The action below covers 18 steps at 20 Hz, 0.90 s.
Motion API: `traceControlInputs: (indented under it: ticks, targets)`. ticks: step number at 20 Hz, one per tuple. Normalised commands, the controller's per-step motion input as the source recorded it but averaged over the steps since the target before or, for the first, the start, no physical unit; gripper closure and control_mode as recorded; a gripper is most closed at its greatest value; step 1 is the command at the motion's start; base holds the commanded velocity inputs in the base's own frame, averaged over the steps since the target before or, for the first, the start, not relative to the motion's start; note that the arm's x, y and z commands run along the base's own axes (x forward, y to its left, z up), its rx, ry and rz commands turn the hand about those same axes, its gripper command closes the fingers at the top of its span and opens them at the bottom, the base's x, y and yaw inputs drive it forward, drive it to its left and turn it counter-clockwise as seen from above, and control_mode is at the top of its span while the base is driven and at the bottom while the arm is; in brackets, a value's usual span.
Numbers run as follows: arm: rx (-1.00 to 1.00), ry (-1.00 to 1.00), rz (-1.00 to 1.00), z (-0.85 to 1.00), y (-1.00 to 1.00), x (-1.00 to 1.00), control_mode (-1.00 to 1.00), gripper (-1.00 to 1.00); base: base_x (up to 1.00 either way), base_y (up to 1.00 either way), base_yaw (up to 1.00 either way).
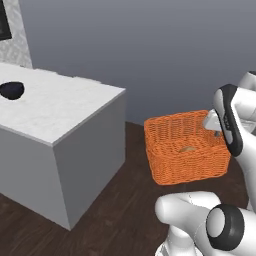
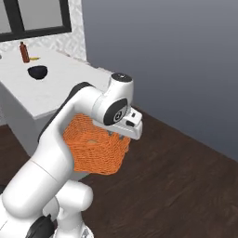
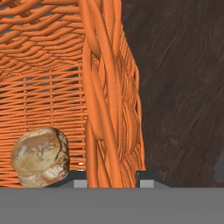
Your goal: Open the cabinet, pick up the bread from the cabinet and place it in the basket. Then move the basket to the dining counter.
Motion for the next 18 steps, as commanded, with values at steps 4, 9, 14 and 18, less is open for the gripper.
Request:
traceControlInputs:
  ticks: [4,9,14,18]
  targets:
    - [0.00,0.00,0.00,0.00,0.00,0.00,1.00,1.00,1.00,-0.15,0.38]
    - [0.00,0.00,0.00,0.00,0.00,0.00,1.00,1.00,1.00,-0.36,0.47]
    - [0.00,0.00,0.00,0.00,0.00,0.00,1.00,1.00,0.76,-0.57,0.48]
    - [0.00,0.00,0.00,0.00,0.00,0.00,1.00,1.00,0.27,-0.45,0.47]
